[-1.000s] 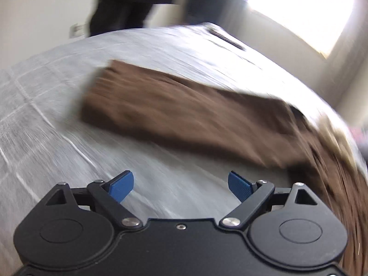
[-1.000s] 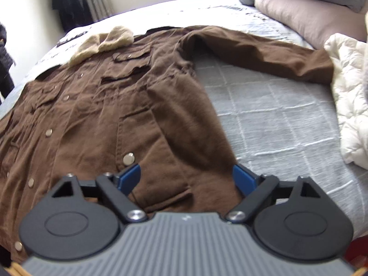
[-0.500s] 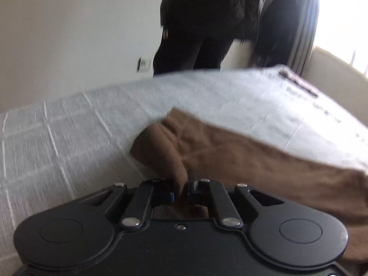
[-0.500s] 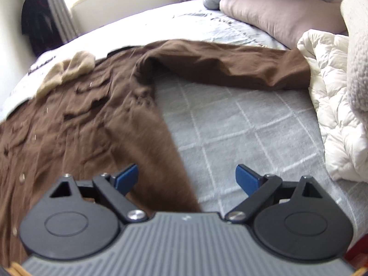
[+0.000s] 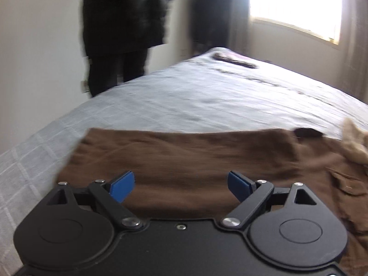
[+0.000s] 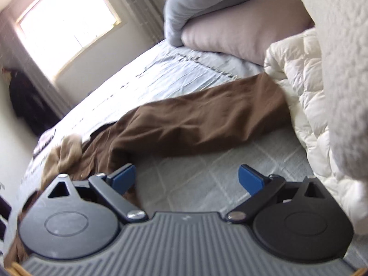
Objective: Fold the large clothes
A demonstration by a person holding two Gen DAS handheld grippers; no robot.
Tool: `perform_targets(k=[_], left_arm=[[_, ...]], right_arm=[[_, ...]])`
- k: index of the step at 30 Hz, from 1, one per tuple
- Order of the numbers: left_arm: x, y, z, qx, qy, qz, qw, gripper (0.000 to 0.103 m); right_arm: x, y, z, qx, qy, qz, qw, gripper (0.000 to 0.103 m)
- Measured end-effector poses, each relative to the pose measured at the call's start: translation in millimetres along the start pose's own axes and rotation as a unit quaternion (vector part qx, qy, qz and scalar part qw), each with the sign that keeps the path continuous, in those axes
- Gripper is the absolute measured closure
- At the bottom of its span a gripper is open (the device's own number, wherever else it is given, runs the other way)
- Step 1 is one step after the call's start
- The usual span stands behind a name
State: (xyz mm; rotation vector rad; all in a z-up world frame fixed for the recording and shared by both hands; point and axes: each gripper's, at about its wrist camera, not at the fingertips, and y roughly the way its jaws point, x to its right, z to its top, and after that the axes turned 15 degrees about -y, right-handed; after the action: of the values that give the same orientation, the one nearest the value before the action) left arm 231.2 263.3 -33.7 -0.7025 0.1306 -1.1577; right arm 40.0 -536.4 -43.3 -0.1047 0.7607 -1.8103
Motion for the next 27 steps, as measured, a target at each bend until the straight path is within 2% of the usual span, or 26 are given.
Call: perform_targets(k=[3,5,7,11,12,13,14,15,16,19,22,25,27], left_arm=[[45,-10,-21,-0.026,0.030,-0.052,0.9979,0.014],[74,-15,-38,-0.043,0.052,-0.077,0.9947,0.014],[102,-20,-57,-0.057,0.079,-0.099,0.9903,0.014],[144,-17,-82,-0.076,0.118,-0.125,0.9822,0.014],[154,-16,-88,-0.081,0.121,-0.128,0.9810,0.014],[163,-18,-93,-0.083,0.121,-0.131,0.9805,0.014],[173,-20,-97,-0.083,0.122,-0.134,0.9800,0.014],[184,-22,-101,-0.081,0.125,-0.140,0.9788,0.014],[199,-23,-106,-0.081,0.134,-0.150,0.9762,0.014],[255,-28,-121,-0.079,0.169,-0.184,0.9650,0.017],[323,-32,-144,-0.088,0.193,-0.234,0.9489,0.017],[393,-36,-172,-0.103,0.208,-0.294,0.9271,0.030],[433,-39,-190,-0.115,0.206,-0.333,0.9129,0.043]], right_arm=[[15,26,3,0.000,0.051,-0.045,0.998,0.005],[18,41,3,0.013,0.047,-0.110,0.993,0.005],[18,56,6,0.029,0.038,-0.148,0.988,0.006],[23,90,7,0.035,0.083,-0.219,0.971,0.009],[22,96,9,0.043,0.083,-0.241,0.966,0.015],[19,103,9,0.044,0.074,-0.262,0.961,0.031],[16,109,11,0.041,0.057,-0.280,0.957,0.040],[11,115,14,0.039,0.036,-0.285,0.957,0.070],[7,118,19,0.038,0.023,-0.271,0.962,0.086],[-4,115,41,0.059,0.000,-0.252,0.966,0.092],[-10,101,76,0.090,-0.043,-0.236,0.967,0.093],[-5,83,108,0.123,-0.058,-0.217,0.967,0.093],[1,71,128,0.146,-0.062,-0.199,0.967,0.095]])
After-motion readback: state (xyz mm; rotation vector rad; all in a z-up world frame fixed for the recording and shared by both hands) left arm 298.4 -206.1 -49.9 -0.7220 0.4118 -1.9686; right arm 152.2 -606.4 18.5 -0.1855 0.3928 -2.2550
